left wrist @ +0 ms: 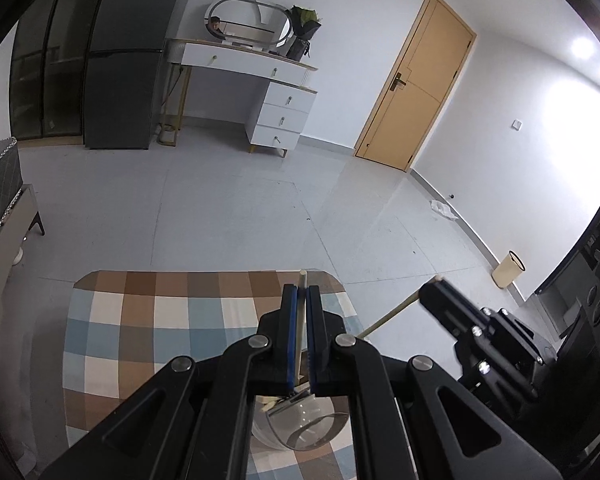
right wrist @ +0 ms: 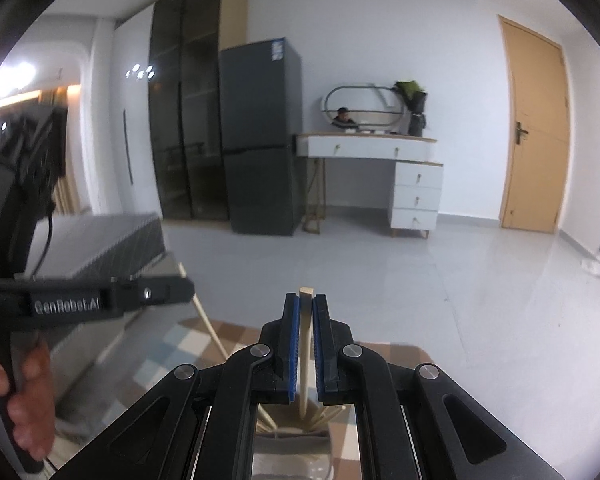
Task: Organize utensils
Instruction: 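Carry both held chopsticks up over the white holder, then open both grippers above the holder to drop the chopsticks in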
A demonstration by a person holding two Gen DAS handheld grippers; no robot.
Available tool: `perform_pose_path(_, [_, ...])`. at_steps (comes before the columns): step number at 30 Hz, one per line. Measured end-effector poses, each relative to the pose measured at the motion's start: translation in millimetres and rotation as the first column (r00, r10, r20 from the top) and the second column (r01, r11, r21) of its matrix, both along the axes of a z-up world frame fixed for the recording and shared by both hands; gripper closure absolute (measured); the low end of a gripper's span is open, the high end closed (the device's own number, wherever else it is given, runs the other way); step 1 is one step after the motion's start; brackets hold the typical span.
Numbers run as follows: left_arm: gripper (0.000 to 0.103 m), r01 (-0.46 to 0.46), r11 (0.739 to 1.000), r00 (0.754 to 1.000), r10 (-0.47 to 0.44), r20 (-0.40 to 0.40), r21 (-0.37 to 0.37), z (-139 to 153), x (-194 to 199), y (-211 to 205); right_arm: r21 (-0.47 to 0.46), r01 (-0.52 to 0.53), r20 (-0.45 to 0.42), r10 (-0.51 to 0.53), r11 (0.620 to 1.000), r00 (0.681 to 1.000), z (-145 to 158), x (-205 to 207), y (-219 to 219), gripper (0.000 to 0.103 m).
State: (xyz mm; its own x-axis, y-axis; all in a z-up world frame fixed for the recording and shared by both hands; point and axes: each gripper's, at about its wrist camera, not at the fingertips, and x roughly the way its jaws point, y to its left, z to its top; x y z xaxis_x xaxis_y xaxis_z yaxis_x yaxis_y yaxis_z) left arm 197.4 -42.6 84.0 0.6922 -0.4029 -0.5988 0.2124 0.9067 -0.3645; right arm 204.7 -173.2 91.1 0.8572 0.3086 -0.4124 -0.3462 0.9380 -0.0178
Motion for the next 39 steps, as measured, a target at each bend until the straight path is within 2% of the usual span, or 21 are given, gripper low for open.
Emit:
perform_pose_path(3, [0.103,0.024,0.999,1.0,-0.024,-0.009,-0.029,-3.6,1.9,0.3,-0.029,-0.014,-0.022,0.013,0.999,1.0,-8.7,0.9,5.2,0.097])
perform_pose_path(10, [0.103,0.02,0.999,0.997,-0.022,-0.074,-0.031,-25.0,4.9,1.8,-0.05,-0.037,-0.085,0.033,0.998,0.996,-27.0,6.5,6.7,0.097])
perform_pose_path(13, [0.101,0.078,0.997,0.989,-0.08,-0.123,-0.027,-32.4,8.7,-3.1,-0.021,-0.038,-0.148,0.035,0.999,0.988,-38.6,12.2,1.8,0.096])
perform_pose_path(15, [0.089,0.069,0.998,0.987,-0.067,-0.145,0.013,-35.3,8.0,-3.9,0.026,-0.024,-0.203,0.029,0.999,0.979,-47.6,14.8,-5.1,0.095])
perform_pose_path(16, [0.085,0.065,0.998,0.987,-0.063,-0.145,0.003,-35.9,6.2,-1.7,0.035,-0.01,-0.221,0.017,0.999,0.975,-51.6,15.9,-8.2,0.094])
perform_pose_path(18, [0.061,0.052,0.999,0.987,-0.05,-0.152,0.013,-36.4,2.2,1.2,0.046,0.012,-0.249,-0.001,0.999,0.968,-60.1,13.9,-13.9,0.093])
perform_pose_path(21, [0.057,0.026,0.999,0.99,-0.021,-0.138,0.034,-32.9,-6.8,5.6,0.082,0.037,-0.279,-0.013,0.996,0.96,-65.2,7.6,-22.9,0.086])
perform_pose_path(25, [0.054,0.011,0.996,0.993,-0.001,-0.118,0.087,-24.5,-21.8,7.2,0.183,0.038,-0.291,0.017,0.982,0.957,-62.5,-7.2,-33.4,0.083])
perform_pose_path(27, [0.048,0.012,0.993,0.996,-0.002,-0.085,0.118,-18.5,-30.0,6.2,0.201,0.049,-0.276,0.008,0.978,0.961,-57.3,-18.0,-38.0,0.073])
perform_pose_path(29, [0.039,-0.009,0.991,0.998,0.017,-0.055,0.136,-7.5,-42.8,7.6,0.226,0.058,-0.262,0.003,0.972,0.965,-51.4,-27.6,-40.3,0.07])
perform_pose_path(33, [0.036,-0.051,0.989,0.999,0.053,-0.009,0.138,10.0,-63.7,13.2,0.252,0.061,-0.227,-0.002,0.966,0.974,-35.1,-50.8,-42.9,0.054])
perform_pose_path(37, [0.035,-0.061,0.988,0.998,0.056,0.036,0.143,29.1,-87.9,13.9,0.276,0.038,-0.194,0.017,0.96,0.981,-16.3,-76.8,-41.2,0.054])
perform_pose_path(39, [0.029,-0.068,0.985,0.996,0.057,0.072,0.156,40.3,-102.2,13.1,0.292,0.035,-0.176,0.018,0.956,0.984,-8.2,-89.6,-40.9,0.05])
